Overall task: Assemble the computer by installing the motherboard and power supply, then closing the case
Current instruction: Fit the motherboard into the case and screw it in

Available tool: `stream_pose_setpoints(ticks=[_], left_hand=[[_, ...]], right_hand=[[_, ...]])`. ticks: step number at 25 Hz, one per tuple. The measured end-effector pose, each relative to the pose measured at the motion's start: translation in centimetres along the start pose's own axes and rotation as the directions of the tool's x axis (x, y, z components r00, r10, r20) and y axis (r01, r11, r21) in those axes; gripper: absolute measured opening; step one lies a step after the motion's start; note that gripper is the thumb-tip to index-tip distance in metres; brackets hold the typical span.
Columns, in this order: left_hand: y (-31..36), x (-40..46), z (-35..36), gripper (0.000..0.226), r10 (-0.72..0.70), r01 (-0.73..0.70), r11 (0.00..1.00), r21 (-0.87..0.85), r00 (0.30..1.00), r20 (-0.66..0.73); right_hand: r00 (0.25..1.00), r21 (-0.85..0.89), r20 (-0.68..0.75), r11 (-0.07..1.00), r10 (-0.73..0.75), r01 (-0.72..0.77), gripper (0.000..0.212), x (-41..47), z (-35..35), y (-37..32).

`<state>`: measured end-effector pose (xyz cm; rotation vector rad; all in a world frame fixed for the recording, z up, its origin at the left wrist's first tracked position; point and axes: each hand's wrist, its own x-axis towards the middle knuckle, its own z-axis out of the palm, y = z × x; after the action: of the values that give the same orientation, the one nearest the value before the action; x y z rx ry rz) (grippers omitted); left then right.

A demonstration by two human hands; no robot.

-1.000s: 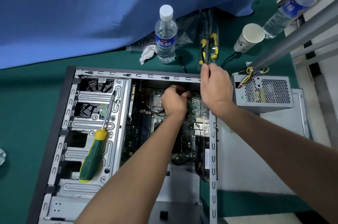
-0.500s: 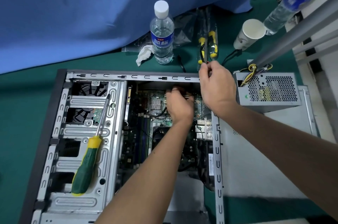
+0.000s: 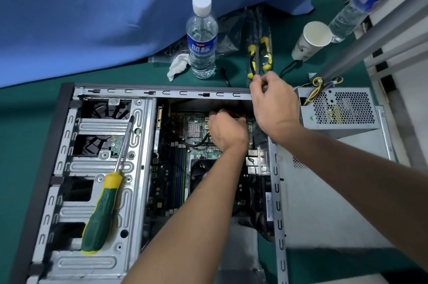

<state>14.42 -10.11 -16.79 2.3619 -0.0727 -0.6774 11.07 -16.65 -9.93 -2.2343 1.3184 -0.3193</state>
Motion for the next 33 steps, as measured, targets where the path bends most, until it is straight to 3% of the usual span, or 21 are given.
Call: stream_pose_setpoints(ticks=[8, 33], left_hand=[[-0.4, -0.2, 1.7, 0.03, -0.005, -0.001, 0.998, -0.064, 0.995, -0.097], [-1.2, -0.4, 2.8, 0.029, 0.091, -0.095, 0.995, -0.023, 0.985, -0.146]], right_hand=[[1.0, 0.003, 0.002, 1.0, 0.012, -0.012, 0.03, 0.1, 0.0, 0.0], [1.0, -0.047, 0.004, 0.999, -0.015, 0.015, 0.032, 0.1, 0.1, 0.0]])
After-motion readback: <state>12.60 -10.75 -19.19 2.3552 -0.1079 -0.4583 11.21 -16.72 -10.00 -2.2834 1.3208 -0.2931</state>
